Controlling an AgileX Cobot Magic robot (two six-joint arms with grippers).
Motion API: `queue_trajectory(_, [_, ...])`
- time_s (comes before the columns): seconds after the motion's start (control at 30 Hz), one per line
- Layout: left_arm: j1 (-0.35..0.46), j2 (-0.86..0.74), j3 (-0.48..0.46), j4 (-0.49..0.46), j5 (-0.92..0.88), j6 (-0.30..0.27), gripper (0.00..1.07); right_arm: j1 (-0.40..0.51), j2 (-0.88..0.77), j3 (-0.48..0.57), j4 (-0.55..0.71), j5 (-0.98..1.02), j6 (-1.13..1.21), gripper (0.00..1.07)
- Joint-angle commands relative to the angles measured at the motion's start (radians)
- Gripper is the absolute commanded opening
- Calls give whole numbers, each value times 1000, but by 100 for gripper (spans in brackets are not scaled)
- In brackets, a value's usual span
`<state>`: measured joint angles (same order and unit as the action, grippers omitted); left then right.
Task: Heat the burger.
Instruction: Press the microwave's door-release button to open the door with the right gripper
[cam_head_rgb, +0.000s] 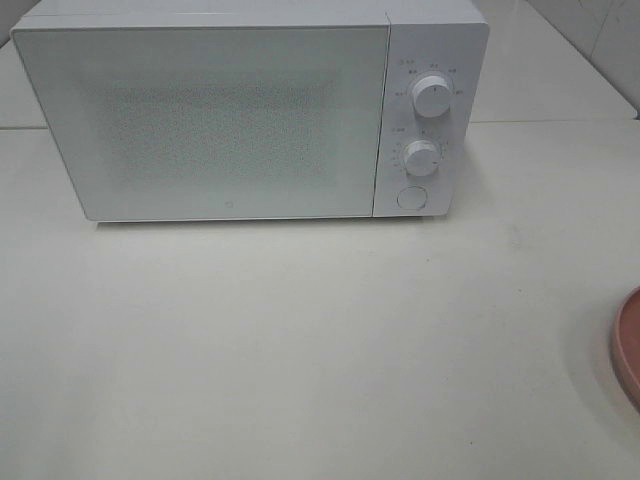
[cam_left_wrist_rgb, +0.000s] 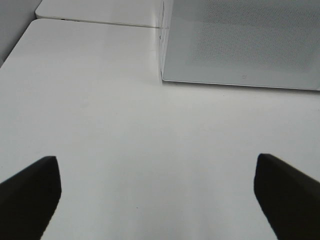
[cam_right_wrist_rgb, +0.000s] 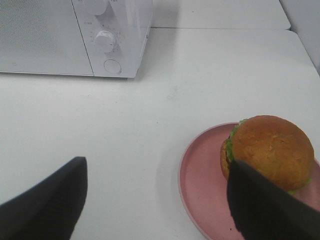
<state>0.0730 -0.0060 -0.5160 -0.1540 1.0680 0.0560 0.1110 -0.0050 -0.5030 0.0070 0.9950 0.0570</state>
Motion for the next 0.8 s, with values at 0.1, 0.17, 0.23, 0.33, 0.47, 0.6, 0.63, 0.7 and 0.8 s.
queue_trajectory(0.1, [2,-17,0,-5,2,-2,98,-3,-27,2,3,-1,-17,75])
queue_trajectory(0.17, [2,-17,0,-5,2,-2,98,-3,-27,2,3,-1,-17,75])
queue_trajectory(0.23, [2,-17,0,-5,2,-2,98,-3,-27,2,3,-1,-17,75])
queue_trajectory(0.33, [2,-17,0,-5,2,-2,98,-3,-27,2,3,-1,-17,75])
queue_trajectory(0.47, [2,-17,0,-5,2,-2,98,-3,-27,2,3,-1,-17,75])
queue_trajectory(0.6, [2,-17,0,-5,2,-2,98,-3,-27,2,3,-1,-17,75])
queue_trajectory(0.63, [2,-17,0,-5,2,-2,98,-3,-27,2,3,-2,-17,75])
queue_trajectory(0.7, [2,-17,0,-5,2,-2,98,-3,-27,1,4,-3,-17,75])
queue_trajectory(0.8, [2,-17,0,-5,2,-2,98,-3,-26,-10,6,-16,-17,75])
